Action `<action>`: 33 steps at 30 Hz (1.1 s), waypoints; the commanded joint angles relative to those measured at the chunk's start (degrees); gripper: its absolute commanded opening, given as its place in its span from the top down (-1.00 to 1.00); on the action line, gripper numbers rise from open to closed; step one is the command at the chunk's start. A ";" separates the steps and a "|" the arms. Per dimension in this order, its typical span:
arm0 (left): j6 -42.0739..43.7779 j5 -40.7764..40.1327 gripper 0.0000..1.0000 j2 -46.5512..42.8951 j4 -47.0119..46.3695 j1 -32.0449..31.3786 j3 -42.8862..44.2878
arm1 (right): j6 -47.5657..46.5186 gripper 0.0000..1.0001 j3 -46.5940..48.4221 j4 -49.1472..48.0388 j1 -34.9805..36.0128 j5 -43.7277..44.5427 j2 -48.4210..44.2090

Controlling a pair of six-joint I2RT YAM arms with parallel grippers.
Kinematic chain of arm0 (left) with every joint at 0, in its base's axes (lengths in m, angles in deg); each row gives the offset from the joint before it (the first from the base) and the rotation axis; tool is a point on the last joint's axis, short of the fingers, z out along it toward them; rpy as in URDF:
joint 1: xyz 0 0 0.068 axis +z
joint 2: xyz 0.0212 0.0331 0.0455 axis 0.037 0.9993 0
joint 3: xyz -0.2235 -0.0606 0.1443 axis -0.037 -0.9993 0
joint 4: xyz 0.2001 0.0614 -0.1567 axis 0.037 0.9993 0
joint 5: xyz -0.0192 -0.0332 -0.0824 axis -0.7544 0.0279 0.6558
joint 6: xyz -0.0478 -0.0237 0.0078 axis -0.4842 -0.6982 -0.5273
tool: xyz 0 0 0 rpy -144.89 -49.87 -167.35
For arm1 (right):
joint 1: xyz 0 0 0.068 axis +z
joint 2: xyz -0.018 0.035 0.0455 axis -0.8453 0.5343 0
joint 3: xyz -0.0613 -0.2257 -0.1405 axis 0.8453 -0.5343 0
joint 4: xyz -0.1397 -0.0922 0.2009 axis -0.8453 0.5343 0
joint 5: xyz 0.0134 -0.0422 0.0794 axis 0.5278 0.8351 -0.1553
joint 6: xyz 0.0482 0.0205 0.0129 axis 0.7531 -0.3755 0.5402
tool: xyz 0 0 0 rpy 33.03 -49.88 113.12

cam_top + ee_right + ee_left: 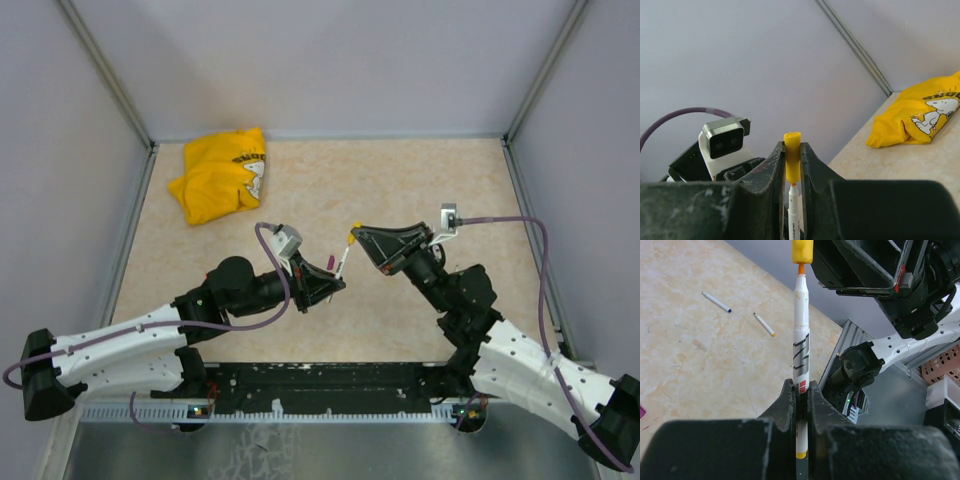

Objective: Insert the pens into the pen caps
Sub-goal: Insert the pen cap onto the pen.

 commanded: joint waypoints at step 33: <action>0.52 -1.34 1.00 1.88 -5.73 -0.46 2.99 | 3.71 0.78 -7.63 -4.74 0.47 -8.44 -0.73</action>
